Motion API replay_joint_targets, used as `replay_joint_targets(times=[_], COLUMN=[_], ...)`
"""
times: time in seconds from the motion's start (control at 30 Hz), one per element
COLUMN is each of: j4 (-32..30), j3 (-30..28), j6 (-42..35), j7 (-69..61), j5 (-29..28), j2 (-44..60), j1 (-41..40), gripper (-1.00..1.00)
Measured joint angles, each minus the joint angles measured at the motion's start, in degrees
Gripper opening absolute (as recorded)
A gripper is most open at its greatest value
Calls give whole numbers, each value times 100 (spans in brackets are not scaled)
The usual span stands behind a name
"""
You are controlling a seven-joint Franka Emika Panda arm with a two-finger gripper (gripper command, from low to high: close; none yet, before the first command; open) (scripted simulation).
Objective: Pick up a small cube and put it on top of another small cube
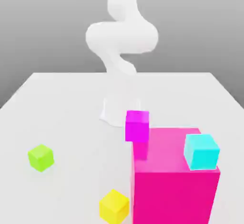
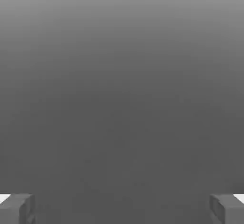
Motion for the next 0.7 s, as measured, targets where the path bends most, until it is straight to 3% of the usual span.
replay_joint_targets(times=[0.5,0.7], j4=[-1853,-2452], j3=[-1722,-2087], j6=[2005,2782], j7=[-584,-863], j5=[263,461], j2=[3207,4409], j1=[-1015,-1602], gripper=[0,0])
